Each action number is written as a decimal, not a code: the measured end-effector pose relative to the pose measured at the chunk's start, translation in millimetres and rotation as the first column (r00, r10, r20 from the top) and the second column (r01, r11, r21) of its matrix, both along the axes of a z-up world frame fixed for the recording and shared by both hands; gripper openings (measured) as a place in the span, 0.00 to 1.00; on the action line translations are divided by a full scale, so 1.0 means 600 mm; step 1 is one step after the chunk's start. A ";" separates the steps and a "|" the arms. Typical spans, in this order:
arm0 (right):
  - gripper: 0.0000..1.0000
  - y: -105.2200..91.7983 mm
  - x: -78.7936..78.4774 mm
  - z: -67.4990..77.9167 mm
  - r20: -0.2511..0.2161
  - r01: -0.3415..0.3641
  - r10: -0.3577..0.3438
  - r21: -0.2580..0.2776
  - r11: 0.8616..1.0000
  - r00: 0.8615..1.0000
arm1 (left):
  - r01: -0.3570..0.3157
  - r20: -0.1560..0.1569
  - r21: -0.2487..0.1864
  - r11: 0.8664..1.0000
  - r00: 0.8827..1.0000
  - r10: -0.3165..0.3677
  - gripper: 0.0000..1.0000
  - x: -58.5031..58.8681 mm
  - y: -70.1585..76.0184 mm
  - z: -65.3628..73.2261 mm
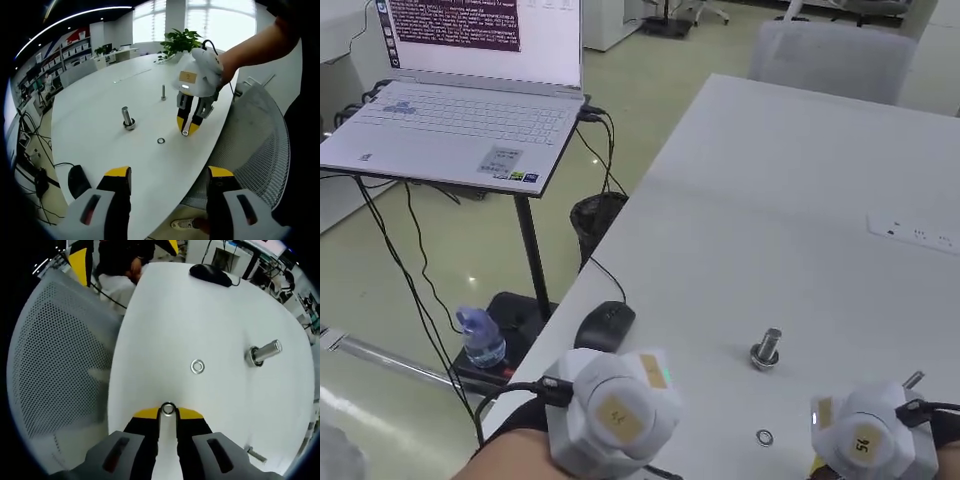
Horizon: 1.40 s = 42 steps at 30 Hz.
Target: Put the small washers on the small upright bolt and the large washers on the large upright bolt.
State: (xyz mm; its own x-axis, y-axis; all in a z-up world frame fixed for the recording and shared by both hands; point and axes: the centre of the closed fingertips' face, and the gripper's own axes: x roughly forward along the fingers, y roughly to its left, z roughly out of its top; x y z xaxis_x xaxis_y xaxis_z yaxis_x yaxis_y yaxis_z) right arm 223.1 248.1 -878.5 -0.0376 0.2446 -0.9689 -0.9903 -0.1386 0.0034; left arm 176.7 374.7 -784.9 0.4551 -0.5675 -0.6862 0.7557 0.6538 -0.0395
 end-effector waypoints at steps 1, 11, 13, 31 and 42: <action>0.13 -0.004 0.005 0.004 0.002 0.011 -0.011 0.001 1.000 1.000 | -0.001 0.001 -0.002 1.000 1.000 0.001 0.60 0.001 -0.001 0.000; 0.13 -0.052 0.053 0.047 0.019 0.106 -0.107 0.019 0.994 0.994 | 0.001 0.012 -0.005 1.000 1.000 -0.001 0.64 0.019 -0.004 0.002; 0.13 -0.068 0.068 0.054 0.026 0.131 -0.131 0.020 0.991 0.991 | 0.002 0.009 0.000 1.000 1.000 -0.002 0.65 0.021 -0.004 0.000; 0.13 -0.168 0.139 0.094 0.033 0.290 -0.292 0.046 0.956 0.956 | -0.002 0.018 -0.007 1.000 1.000 0.002 0.78 0.039 -0.021 -0.004; 0.13 -0.171 0.187 0.106 0.047 0.298 -0.301 0.055 0.953 0.952 | -0.014 0.007 -0.004 1.000 1.000 0.014 0.79 0.041 -0.029 -0.010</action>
State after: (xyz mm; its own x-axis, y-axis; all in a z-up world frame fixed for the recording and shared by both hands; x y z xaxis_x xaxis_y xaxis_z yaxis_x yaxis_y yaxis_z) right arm 335.2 145.6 -815.2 0.0969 0.2818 -0.9546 -0.9848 0.1660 -0.0510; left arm 201.2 357.2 -790.9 0.4677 -0.5641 -0.6805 0.7470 0.6638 -0.0367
